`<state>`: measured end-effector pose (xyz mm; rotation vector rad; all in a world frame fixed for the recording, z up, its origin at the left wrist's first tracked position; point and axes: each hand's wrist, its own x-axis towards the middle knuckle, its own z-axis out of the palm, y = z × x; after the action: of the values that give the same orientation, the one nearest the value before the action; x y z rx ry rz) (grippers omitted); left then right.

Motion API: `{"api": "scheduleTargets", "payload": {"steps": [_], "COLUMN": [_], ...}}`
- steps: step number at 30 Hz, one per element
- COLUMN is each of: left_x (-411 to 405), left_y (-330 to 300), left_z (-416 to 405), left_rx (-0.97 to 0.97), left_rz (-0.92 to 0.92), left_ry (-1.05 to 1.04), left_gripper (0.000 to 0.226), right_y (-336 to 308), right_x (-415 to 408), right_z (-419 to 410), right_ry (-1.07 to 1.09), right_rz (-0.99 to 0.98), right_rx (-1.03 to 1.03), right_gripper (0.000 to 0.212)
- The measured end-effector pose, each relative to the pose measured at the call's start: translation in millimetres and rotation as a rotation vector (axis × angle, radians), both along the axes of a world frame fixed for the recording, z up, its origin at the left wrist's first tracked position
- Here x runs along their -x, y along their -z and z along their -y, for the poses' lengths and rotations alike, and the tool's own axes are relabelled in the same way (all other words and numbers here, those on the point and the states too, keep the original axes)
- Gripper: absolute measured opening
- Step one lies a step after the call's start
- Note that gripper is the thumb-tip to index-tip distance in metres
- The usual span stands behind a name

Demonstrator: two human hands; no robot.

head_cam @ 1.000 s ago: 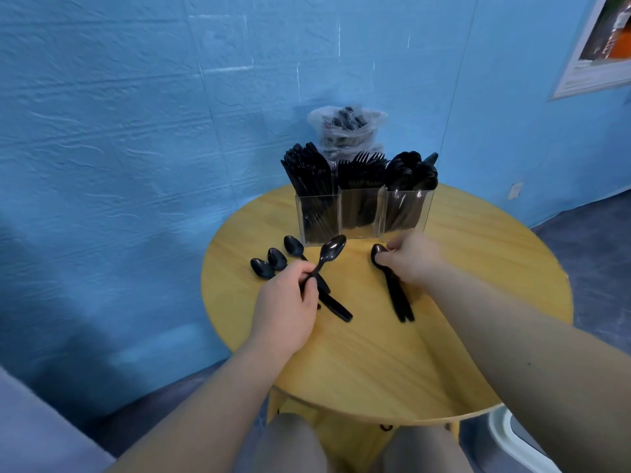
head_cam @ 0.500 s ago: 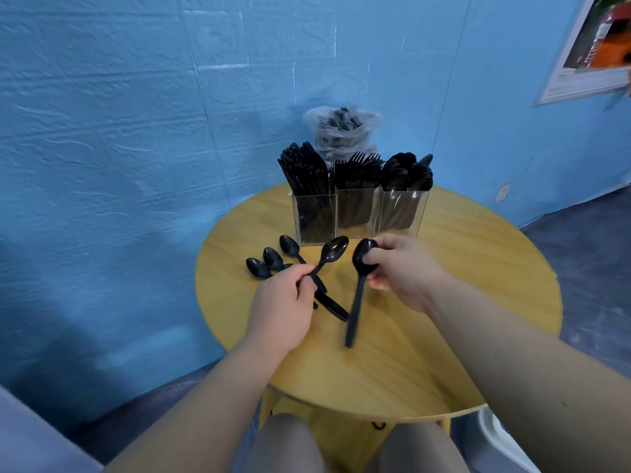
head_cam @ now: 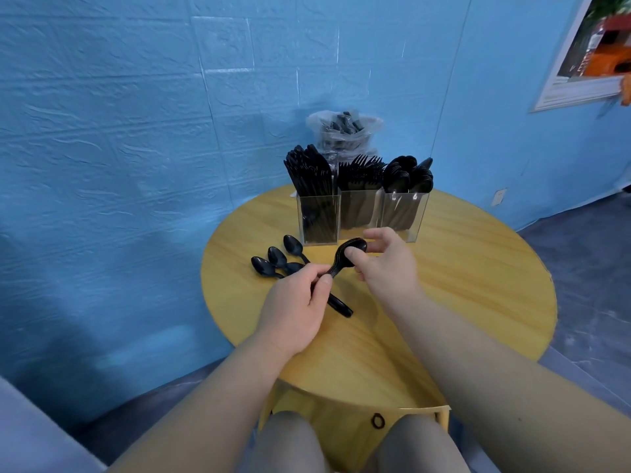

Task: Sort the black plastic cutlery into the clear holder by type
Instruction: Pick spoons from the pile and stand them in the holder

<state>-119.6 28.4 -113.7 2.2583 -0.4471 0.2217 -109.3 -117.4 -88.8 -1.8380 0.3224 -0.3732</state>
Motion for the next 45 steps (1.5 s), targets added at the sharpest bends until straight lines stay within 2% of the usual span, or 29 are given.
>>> {"api": "scheduleTargets", "payload": {"steps": [2,9,11,15,19,21,25,30,33,35,37,39,41,45], "left_x": [0,3,3,-6,-30,-44,-72,-98,-108,-111,-113,-114,-112,-96], "left_y": [0,0,-4,-32,-72,-89,-104,-100,-94,-91,-89,-87,-84,-77], "left_z": [0,1,2,19,49,63,90,104,105,105,106,105,104,85], "left_rx": [-0.041,-0.183,-0.195,-0.256,-0.314,-0.383,-0.564,-0.719,-0.763,-0.769,-0.755,-0.744,-0.723,-0.537], "left_rz": [0.018,0.13,0.143,0.242,0.397,0.449,0.444,0.468,0.479,0.501,0.531,0.541,0.557,0.62], "left_ry": [0.006,0.018,0.04,0.12,0.079,0.053,0.05,0.068,0.072,0.069,0.067,0.07,0.069,0.02], "left_gripper": [0.029,0.029,0.028,0.027,0.04,0.046,0.051,0.053,0.053,0.053,0.052,0.051,0.052,0.049], "right_y": [0,-10,-14,-40,-88,-114,-148,-134,-115,-100,-84,-72,-68,-68], "right_x": [2,15,21,28,16,6,-19,-59,-77,-88,-96,-101,-102,-88], "right_z": [1,17,25,46,93,118,147,145,143,141,139,141,142,134], "right_ry": [-0.039,-0.15,-0.182,-0.153,0.075,0.199,0.26,0.123,0.064,0.008,-0.1,-0.184,-0.191,-0.049], "right_rz": [0.012,0.007,0.019,0.117,0.385,0.506,0.632,0.572,0.383,0.236,0.157,0.124,0.097,0.329], "right_rx": [0.008,-0.085,-0.056,0.102,0.23,0.36,0.741,1.009,1.111,1.174,1.244,1.247,1.201,1.038], "right_gripper": [0.032,0.021,0.023,0.031,0.028,0.019,0.024,0.024,0.026,0.033,0.049,0.061,0.056,0.042]}}
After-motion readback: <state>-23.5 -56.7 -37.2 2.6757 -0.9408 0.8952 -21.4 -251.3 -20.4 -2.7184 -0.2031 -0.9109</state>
